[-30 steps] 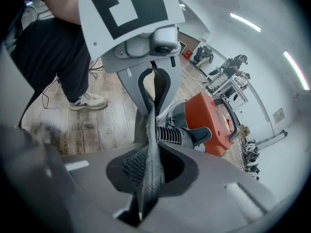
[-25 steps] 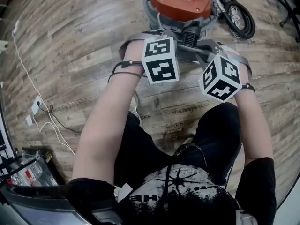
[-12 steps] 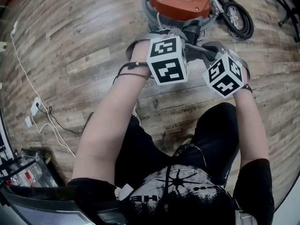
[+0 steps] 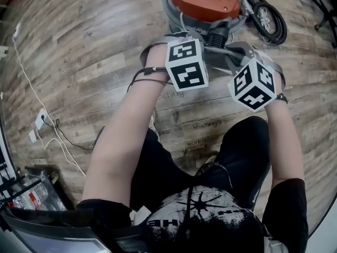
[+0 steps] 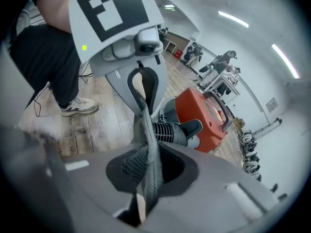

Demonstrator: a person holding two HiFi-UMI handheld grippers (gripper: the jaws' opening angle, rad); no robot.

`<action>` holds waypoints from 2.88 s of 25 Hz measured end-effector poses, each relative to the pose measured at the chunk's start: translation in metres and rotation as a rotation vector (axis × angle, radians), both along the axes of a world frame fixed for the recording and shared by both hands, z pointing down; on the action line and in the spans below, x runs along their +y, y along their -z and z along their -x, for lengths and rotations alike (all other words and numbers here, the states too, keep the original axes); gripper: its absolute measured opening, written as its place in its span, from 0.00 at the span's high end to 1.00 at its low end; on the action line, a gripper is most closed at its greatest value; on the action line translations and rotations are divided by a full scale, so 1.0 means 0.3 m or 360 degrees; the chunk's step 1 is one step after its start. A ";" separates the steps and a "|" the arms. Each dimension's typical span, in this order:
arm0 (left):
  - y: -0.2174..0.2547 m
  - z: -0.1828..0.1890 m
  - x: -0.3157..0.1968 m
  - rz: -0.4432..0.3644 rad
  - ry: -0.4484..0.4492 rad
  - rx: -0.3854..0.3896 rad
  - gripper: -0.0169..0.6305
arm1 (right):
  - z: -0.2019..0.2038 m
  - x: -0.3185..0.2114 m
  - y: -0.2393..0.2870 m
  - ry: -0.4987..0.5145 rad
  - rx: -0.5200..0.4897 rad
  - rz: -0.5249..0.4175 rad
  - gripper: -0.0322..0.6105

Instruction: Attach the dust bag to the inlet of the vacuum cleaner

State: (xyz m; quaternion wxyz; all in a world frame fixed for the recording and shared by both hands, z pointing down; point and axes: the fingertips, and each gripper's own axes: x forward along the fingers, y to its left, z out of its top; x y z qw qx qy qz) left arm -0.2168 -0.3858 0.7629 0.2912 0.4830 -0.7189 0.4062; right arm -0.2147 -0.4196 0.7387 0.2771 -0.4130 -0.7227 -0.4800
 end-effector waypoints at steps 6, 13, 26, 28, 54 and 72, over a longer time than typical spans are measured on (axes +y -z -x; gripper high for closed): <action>0.100 0.004 -0.085 -0.0076 -0.0058 -0.0142 0.91 | 0.039 -0.086 -0.089 -0.0219 0.0079 0.0089 0.89; 0.066 0.028 -0.044 -0.0093 0.0016 -0.0096 0.91 | 0.060 -0.061 -0.041 -0.0175 -0.0018 0.0006 0.89; 0.039 0.075 -0.040 -0.0035 -0.0044 -0.0120 0.91 | 0.067 -0.048 -0.013 -0.0171 -0.0018 0.0006 0.89; 0.083 0.076 -0.075 -0.0088 -0.0064 -0.0167 0.91 | 0.083 -0.087 -0.050 -0.0247 0.0013 0.0024 0.89; 0.134 0.136 -0.139 -0.0182 -0.0033 -0.0195 0.90 | 0.142 -0.129 -0.091 -0.0353 0.0002 0.0149 0.88; -0.019 0.162 -0.013 0.0036 0.0104 -0.0121 0.93 | 0.148 -0.005 0.021 -0.0110 -0.0273 -0.0088 0.87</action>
